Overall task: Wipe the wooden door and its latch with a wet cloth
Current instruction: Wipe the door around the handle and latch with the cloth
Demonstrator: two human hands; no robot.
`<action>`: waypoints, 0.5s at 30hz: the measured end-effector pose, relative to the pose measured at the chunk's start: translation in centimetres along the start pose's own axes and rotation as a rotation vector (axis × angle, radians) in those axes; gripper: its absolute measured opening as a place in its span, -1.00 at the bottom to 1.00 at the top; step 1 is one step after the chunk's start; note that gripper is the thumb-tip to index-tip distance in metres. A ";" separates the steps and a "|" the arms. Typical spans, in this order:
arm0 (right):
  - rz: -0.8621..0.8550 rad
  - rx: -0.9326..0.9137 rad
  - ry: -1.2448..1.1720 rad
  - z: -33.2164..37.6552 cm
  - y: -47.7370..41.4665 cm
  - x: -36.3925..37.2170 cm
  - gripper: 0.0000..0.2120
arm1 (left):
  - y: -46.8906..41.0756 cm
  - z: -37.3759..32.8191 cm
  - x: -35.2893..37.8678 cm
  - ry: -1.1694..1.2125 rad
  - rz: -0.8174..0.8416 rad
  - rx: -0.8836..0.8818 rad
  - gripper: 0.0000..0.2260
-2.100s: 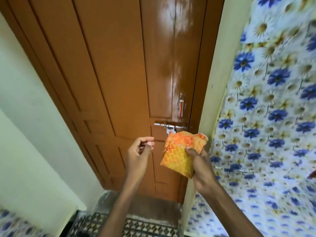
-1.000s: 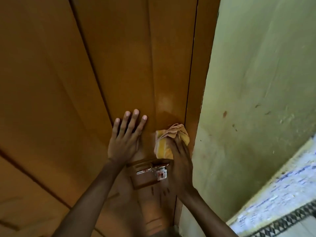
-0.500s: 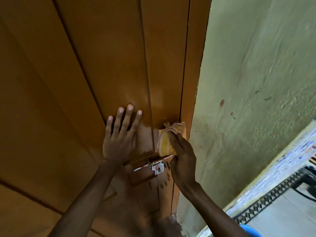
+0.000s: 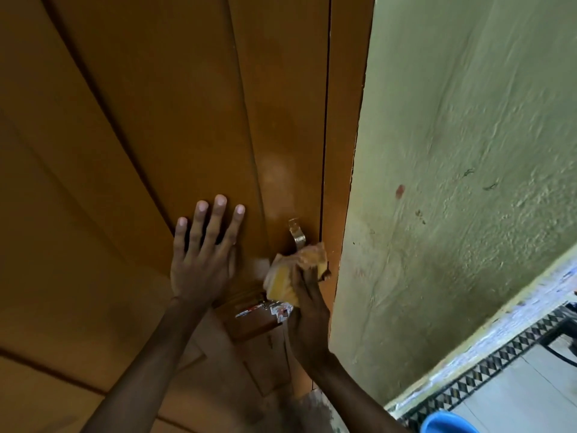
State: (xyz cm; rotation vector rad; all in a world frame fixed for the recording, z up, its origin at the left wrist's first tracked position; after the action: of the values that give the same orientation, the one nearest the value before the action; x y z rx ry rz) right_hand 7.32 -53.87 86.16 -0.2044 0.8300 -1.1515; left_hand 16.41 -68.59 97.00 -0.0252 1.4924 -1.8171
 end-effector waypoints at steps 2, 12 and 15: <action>-0.012 0.012 -0.025 1.6 -2.3 -0.8 -0.55 | -0.1 0.1 0.0 -0.013 0.000 0.006 -0.44; 0.192 0.265 -0.184 -4.3 1.1 -2.3 -0.53 | -0.2 0.2 0.1 -0.037 -0.026 0.006 -0.45; 0.060 0.708 -0.498 -6.2 0.8 -5.0 -0.74 | -0.3 0.3 0.1 -0.052 -0.024 0.001 -0.47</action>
State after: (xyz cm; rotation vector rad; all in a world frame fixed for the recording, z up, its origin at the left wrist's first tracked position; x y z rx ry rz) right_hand 3.02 -47.61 83.79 0.1216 -0.0319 -1.2007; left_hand 16.34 -68.92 97.26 -0.0898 1.4603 -1.8220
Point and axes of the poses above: each hand's wrist, its own y-axis away from the middle knuckle, its own x-axis out of the palm, z = x × y, the point moved 7 cm from there along -y, towards the middle knuckle, and after that the axes turned 9 degrees about y, right-handed, at the moved point
